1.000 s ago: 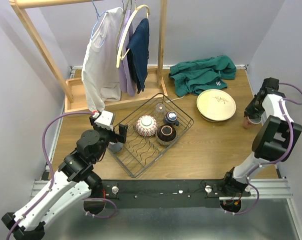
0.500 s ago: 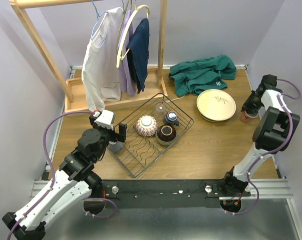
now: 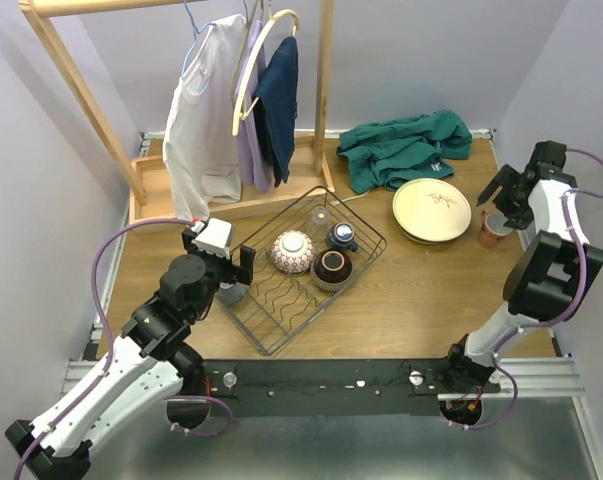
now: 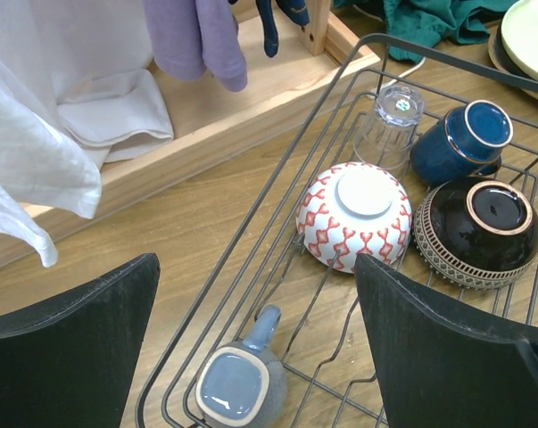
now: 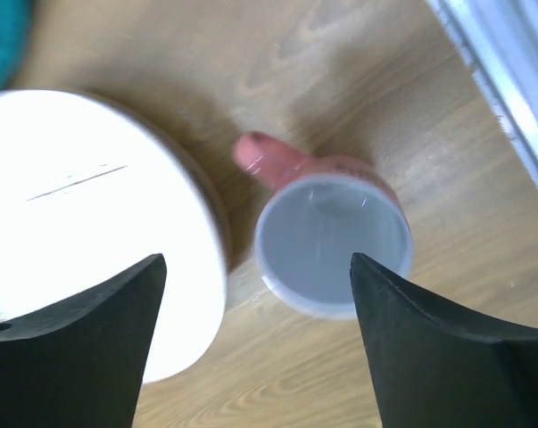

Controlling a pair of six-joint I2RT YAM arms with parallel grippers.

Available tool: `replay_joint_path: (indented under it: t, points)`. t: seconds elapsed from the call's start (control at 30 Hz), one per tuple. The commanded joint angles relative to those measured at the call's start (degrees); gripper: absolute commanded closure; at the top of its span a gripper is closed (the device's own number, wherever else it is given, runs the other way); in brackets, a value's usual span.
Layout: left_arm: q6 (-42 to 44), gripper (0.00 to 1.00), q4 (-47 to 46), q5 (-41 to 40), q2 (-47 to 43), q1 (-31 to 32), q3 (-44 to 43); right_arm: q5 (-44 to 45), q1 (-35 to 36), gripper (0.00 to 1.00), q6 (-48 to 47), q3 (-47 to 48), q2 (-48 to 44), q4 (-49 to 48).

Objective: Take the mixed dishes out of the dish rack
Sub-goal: Place the cup at the center of the board, then pick up the cup from the dish rack.

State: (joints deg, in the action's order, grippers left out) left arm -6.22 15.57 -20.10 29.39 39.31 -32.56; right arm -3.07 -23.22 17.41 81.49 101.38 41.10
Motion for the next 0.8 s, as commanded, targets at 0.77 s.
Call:
replay_joint_path:
  t: [0.77]
  points:
    - [-32.4,0.02,38.2,-0.2,27.4,-0.4,-21.6,-9.4,12.4,0.05,5.4,-14.2,-29.6,-9.9]
